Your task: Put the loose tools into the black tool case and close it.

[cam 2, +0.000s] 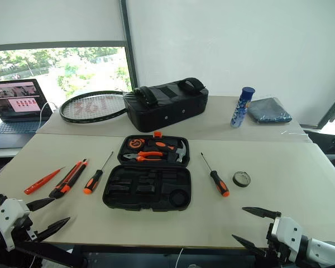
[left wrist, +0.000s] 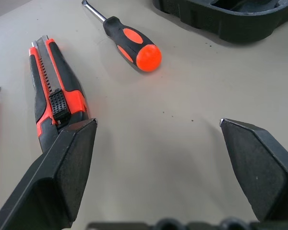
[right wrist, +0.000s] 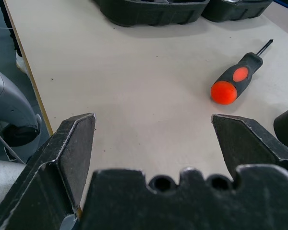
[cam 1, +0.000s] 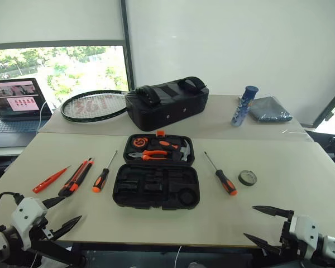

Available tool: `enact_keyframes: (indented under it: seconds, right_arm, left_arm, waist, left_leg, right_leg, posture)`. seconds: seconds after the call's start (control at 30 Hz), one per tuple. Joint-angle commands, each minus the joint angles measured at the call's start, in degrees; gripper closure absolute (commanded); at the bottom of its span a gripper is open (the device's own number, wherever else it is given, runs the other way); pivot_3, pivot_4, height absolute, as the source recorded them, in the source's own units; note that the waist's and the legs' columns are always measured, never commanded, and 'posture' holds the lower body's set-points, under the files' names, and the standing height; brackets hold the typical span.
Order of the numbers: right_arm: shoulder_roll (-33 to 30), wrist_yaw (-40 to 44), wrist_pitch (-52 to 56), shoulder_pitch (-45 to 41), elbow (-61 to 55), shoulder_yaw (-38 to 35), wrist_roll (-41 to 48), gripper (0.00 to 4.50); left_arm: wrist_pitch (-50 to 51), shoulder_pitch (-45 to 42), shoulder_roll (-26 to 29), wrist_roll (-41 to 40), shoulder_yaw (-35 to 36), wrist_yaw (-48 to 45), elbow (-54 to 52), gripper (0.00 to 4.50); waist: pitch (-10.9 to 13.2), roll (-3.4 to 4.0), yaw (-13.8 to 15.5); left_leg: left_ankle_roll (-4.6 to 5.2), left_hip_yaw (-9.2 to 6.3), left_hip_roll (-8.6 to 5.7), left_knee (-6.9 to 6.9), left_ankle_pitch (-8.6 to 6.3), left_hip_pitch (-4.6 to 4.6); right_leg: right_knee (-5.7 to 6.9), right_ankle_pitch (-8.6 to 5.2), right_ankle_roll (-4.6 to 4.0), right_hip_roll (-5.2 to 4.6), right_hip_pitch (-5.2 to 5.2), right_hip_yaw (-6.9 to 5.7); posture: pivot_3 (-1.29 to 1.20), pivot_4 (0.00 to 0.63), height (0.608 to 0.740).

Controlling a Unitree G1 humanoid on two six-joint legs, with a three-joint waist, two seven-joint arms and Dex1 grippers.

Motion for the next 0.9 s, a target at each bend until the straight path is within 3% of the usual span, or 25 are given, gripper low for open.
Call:
enact_keyframes:
  seconds: [0.03,0.13,0.23,0.5,0.73,0.83,0.9]
  right_arm:
    - [1.27,-0.66,0.18,-2.01,-1.69,-0.81,3.26,0.02]
    - [4.09,-2.37,4.96,-5.21,-7.45,-0.17,9.52,0.02]
    - [4.46,-3.39,11.21,-5.17,-14.45,-0.09,14.82,0.02]
    - [9.82,-4.08,8.43,-7.41,-20.05,2.18,13.27,0.02]
    - [8.07,1.89,10.76,-6.04,-18.14,2.07,15.64,0.02]
    - [8.13,3.49,9.44,-5.61,-16.54,1.60,14.79,0.02]
    - [8.39,3.59,9.12,-5.46,-16.22,1.32,14.36,0.02]
  left_arm:
    - [3.81,0.79,0.96,-3.32,2.86,0.04,-2.77,0.12]
    - [14.92,3.35,1.74,-11.62,9.35,0.59,-4.82,0.12]
    - [21.43,7.18,0.91,-14.14,14.71,3.10,-5.72,0.12]
    - [41.15,15.84,2.31,-17.77,20.03,7.94,-9.20,0.12]
    - [58.62,5.18,8.59,-27.84,18.30,14.23,-18.76,0.12]
    - [67.53,-4.29,12.14,-31.22,13.82,20.51,-20.50,0.12]
    - [74.73,-15.88,13.30,-31.68,7.66,27.76,-19.50,0.12]
  waist:
    - [0.00,0.00,0.00]
    - [-0.01,-0.07,-0.66]
    - [-0.03,0.02,-0.89]
    - [-0.14,-0.22,-1.01]
    - [-0.24,-0.38,0.42]
    - [-0.24,-0.35,0.16]
    - [-0.23,-0.26,0.14]
  left_leg:
    - [0.00,0.00,0.00,0.00,0.00,0.00]
    - [0.00,0.00,0.13,0.00,0.00,0.01]
    - [0.00,-0.07,0.20,0.00,0.00,0.02]
    - [-0.02,-0.22,0.10,0.00,-0.02,0.01]
    - [-0.09,-0.27,0.12,0.04,0.03,0.02]
    - [-0.09,-0.29,0.10,0.04,0.03,0.04]
    - [-0.09,-0.31,0.09,0.03,0.03,0.02]
  right_leg:
    - [0.00,0.00,0.00,0.00,0.00,0.00]
    - [0.06,0.01,-0.02,0.08,-0.03,0.00]
    - [0.17,-0.01,-0.04,0.07,-0.05,-0.02]
    - [0.16,-0.09,0.00,0.04,-0.03,-0.12]
    - [0.17,-0.11,-0.08,-0.06,0.02,-0.31]
    - [0.21,-0.11,-0.17,-0.03,0.02,-0.36]
    - [0.23,-0.11,-0.19,-0.01,0.01,-0.37]
  posture:
    - [0.00,0.150,0.740]
    - [0.00,0.150,0.740]
    - [0.00,0.150,0.740]
    - [0.00,0.150,0.740]
    - [0.00,0.150,0.740]
    - [0.00,0.150,0.740]
    - [0.00,0.150,0.740]
